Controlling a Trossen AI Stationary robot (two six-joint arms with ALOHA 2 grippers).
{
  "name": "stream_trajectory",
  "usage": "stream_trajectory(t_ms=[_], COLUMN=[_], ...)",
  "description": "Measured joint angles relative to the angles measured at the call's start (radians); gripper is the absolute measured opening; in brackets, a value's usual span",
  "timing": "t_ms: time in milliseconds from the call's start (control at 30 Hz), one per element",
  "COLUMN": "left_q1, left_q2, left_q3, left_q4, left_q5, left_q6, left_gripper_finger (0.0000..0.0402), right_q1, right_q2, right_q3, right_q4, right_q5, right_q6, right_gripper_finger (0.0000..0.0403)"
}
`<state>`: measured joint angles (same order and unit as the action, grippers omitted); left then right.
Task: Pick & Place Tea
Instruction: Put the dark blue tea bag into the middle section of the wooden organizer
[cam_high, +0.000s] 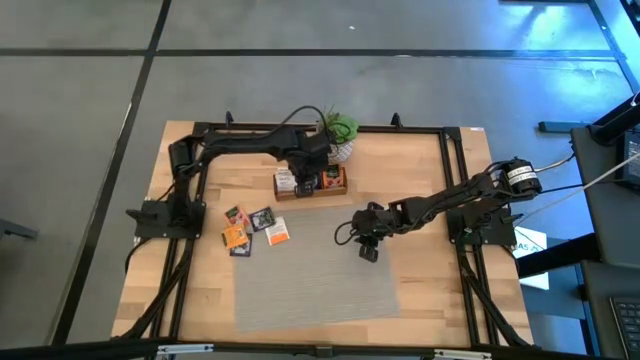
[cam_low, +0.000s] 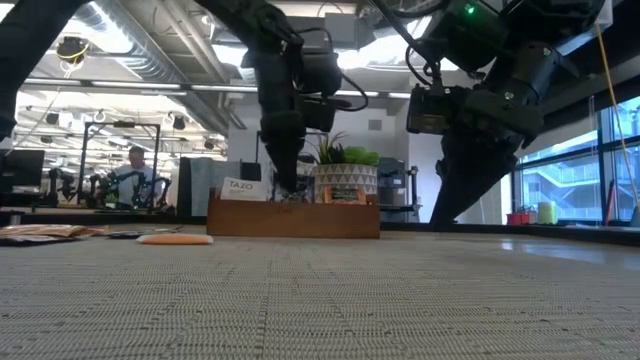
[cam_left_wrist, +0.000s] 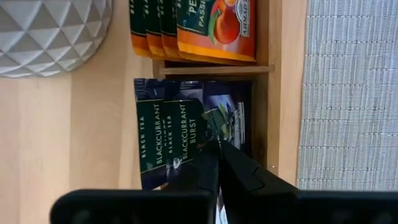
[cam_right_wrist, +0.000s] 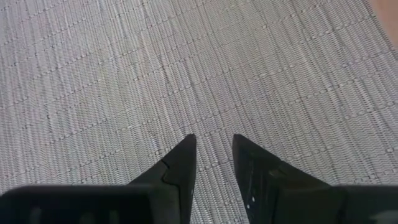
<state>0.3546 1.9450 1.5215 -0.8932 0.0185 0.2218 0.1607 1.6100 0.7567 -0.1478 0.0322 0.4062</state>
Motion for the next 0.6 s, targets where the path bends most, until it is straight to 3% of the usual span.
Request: stream_trajectory(t_ms=[600], left_q1=[-0.006], left_q2=[0.003], left_q3=[-0.008], left_q4=[0.016], left_q5=[0.0], left_q6=[-0.026], left_gripper_finger=[0.0003], right_q1=[0.0], right_q2=[-0.001], right_q3=[0.0], right_q4=[0.0], right_q5=[0.001], right_q6=[-0.021], right_gripper_finger=[0.0107])
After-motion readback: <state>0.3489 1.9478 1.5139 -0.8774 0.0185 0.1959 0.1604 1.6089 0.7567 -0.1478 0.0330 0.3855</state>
